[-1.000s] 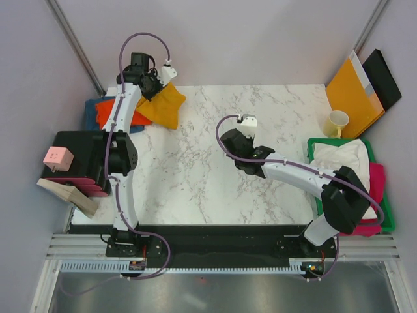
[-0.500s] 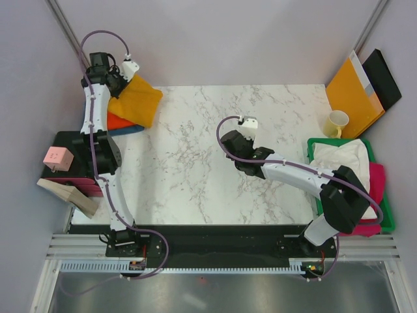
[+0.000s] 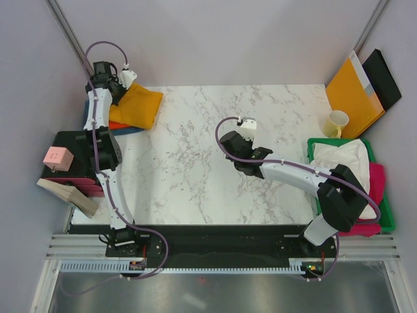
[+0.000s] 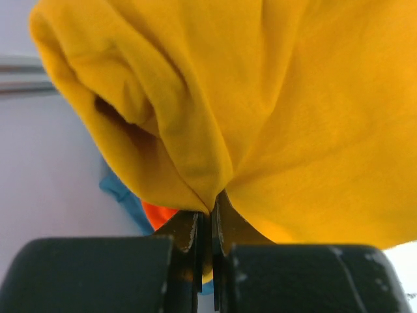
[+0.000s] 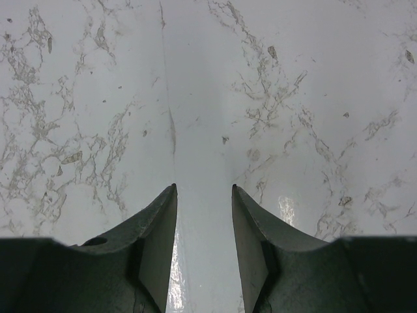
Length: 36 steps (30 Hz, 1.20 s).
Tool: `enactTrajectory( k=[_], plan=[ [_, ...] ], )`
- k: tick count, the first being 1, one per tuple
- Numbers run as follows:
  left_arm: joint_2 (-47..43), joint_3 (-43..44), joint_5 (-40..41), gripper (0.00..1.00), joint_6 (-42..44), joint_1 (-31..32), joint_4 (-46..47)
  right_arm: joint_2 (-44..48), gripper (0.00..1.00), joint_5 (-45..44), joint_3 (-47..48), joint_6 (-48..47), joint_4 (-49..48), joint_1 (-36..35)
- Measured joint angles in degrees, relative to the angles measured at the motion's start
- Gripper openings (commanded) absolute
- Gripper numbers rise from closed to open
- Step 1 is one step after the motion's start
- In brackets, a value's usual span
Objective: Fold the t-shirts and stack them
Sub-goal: Put the neatly folded tshirt into the corner of the board with the left arm
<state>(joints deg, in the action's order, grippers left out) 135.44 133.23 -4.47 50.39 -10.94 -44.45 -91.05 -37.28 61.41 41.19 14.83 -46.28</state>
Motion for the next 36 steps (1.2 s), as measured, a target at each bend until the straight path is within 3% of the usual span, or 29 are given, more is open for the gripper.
enactTrajectory(
  k=[17, 36],
  plan=[
    [4.57, -0.02, 4.2, 0.02, -10.14, -5.18, 3.04, -1.81, 0.46, 0.44, 0.24, -0.04, 0.33, 0.0],
    [-6.75, -4.02, -0.37, 0.02, -14.71, -6.12, 10.47, -3.74, 0.46, 1.62, 0.79, 0.07, -0.28, 0.0]
  ],
)
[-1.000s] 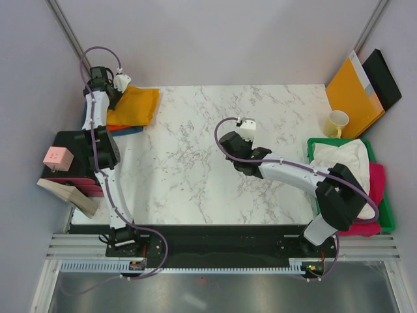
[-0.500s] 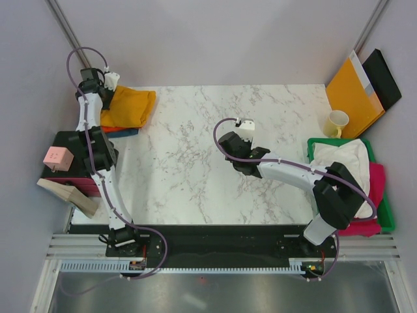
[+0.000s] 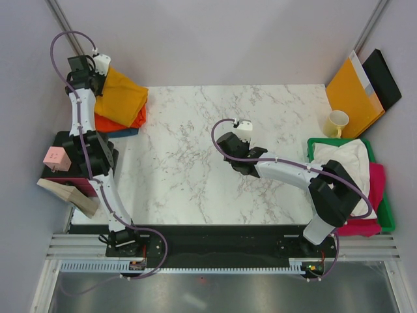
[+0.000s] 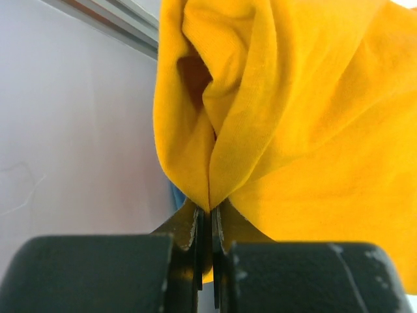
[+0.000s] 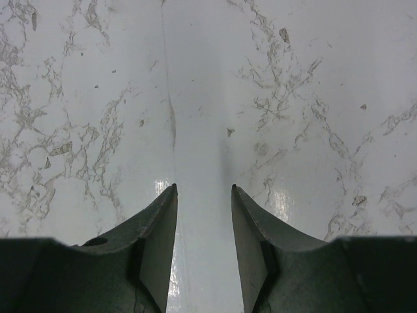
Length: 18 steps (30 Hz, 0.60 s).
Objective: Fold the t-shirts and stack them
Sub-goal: Put the neatly folded tshirt into the corner of the board with the left arm
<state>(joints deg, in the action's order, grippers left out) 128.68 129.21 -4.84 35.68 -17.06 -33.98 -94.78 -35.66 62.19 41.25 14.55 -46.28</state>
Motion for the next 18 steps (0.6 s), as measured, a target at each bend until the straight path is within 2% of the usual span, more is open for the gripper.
enactTrajectory(
  k=[8, 16, 17, 18],
  plan=[
    [0.46, -4.94, 2.16, 0.02, 0.04, -0.22, 0.68, 0.02, 0.46, -0.04, 0.0, 0.13, 0.0, 0.0],
    [6.47, -5.77, 9.94, 0.02, 0.13, -0.24, 1.68, 0.04, 0.47, -0.07, 0.0, 0.31, 0.02, 0.0],
    [6.84, -5.88, 10.69, 0.09, 0.13, -0.24, 1.68, 0.04, 0.46, -0.07, 0.0, 0.33, 0.02, 0.0],
    [7.39, -5.88, 11.41, 0.19, 0.13, -0.24, 1.64, 0.04, 0.46, -0.07, 0.0, 0.35, 0.02, 0.0]
  ],
)
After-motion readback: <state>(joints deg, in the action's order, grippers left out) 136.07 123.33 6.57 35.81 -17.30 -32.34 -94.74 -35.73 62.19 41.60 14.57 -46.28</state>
